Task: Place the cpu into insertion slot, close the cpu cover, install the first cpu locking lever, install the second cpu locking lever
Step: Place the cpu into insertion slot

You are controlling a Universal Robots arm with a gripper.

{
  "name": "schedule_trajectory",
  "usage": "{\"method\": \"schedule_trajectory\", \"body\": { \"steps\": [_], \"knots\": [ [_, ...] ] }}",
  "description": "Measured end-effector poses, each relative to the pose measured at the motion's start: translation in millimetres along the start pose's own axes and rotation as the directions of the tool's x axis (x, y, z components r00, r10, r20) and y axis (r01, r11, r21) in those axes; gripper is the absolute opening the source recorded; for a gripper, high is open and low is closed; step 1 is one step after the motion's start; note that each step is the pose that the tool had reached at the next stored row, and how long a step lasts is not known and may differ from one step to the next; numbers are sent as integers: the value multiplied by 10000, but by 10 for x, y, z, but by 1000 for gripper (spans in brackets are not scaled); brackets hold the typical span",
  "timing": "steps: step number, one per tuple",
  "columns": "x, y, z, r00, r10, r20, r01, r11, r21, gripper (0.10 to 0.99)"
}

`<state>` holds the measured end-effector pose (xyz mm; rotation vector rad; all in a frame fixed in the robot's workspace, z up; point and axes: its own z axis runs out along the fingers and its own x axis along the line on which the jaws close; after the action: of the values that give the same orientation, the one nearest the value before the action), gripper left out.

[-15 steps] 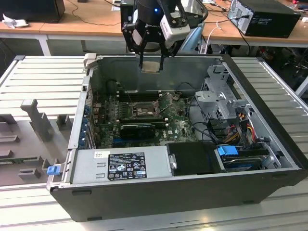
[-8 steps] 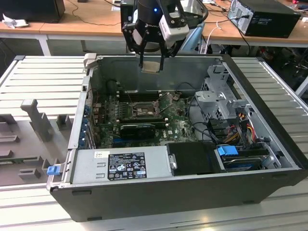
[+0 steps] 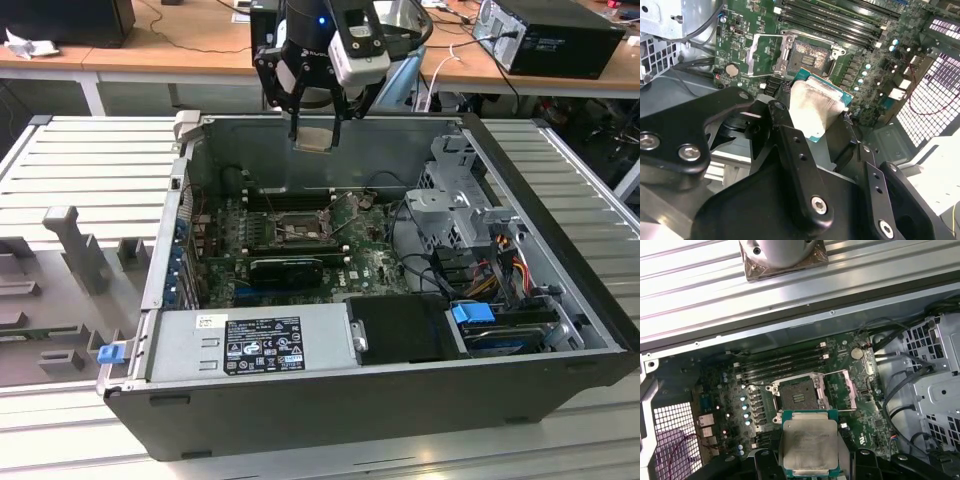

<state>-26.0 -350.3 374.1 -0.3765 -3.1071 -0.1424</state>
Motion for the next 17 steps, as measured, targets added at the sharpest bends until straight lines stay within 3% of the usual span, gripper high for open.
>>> {"method": "schedule_trajectory", "body": {
  "steps": [17],
  "knots": [
    [0, 0, 1, 9972, 747, 67, -747, 9972, -17, 525]
  ]
}}
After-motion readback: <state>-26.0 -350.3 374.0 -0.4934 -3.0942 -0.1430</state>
